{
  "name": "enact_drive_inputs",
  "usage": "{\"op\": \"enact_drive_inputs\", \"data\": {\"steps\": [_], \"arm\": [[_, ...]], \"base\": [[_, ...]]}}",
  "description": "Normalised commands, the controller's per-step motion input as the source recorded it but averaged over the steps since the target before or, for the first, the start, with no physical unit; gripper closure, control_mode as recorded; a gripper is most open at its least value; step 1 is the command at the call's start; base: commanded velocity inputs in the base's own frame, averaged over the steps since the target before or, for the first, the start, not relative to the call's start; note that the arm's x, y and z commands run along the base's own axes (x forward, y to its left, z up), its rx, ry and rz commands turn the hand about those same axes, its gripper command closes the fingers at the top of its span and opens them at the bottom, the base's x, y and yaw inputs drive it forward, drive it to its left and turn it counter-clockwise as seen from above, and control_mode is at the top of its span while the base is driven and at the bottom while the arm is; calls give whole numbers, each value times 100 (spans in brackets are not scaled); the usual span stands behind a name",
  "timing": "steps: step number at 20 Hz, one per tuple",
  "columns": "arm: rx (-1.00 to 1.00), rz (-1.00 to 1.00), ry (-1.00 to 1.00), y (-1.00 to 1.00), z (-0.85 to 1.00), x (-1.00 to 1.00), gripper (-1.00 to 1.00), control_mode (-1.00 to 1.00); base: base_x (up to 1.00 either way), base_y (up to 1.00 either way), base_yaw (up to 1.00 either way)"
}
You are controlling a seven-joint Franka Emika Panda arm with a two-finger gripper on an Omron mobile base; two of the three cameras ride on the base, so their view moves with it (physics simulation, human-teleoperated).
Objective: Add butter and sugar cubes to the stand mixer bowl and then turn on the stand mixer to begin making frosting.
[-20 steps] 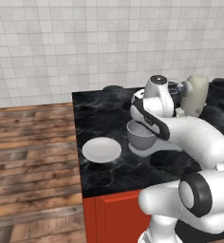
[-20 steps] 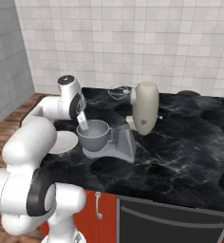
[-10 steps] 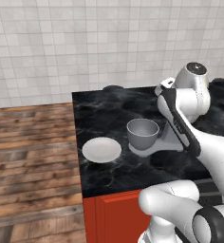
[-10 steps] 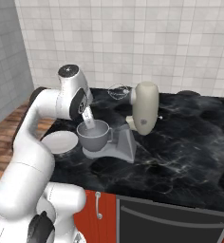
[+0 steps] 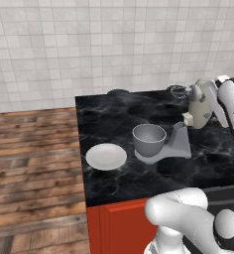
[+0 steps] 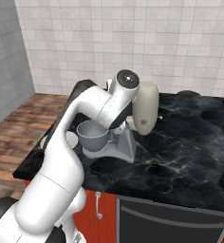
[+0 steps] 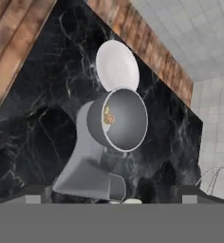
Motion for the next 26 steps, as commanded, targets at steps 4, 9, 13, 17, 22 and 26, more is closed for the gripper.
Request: {"op": "enact_drive_inputs", "data": {"steps": [4,9,13,17,22,26], "arm": [[25,0,-24,-53,-25,13,-100,-100],[19,0,-23,-46,-13,17,-100,-100],[16,0,-18,-49,1,27,-100,-100],[13,0,-8,-46,3,46,-100,-100],[7,0,-4,-40,3,42,-100,-100],[5,0,-6,-35,12,14,-100,-100]], "base": [[0,0,0],[0,0,0],[0,0,0],[0,0,0],[0,0,0],[0,0,0]]}}
